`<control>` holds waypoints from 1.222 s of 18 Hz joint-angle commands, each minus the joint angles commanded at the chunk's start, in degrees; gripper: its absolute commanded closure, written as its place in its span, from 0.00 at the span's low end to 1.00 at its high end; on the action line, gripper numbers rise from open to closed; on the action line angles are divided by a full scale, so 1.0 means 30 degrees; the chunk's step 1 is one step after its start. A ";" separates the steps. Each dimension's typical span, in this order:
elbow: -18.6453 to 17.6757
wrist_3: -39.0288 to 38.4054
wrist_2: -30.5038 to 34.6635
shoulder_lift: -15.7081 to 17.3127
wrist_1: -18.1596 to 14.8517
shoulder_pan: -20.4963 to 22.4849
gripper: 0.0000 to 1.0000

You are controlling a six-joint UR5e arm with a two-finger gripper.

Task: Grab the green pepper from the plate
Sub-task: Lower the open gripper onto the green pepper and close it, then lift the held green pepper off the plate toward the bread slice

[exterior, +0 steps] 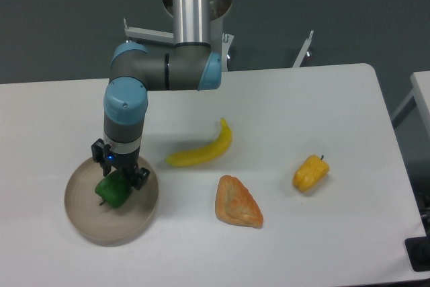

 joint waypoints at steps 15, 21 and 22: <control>0.2049 0.4155 0.0059 0.1259 -0.3336 0.2427 0.56; 0.3339 0.7992 0.1166 0.1348 -0.5652 0.4801 0.56; 0.3369 0.8665 0.1752 0.1464 -0.5741 0.5182 0.56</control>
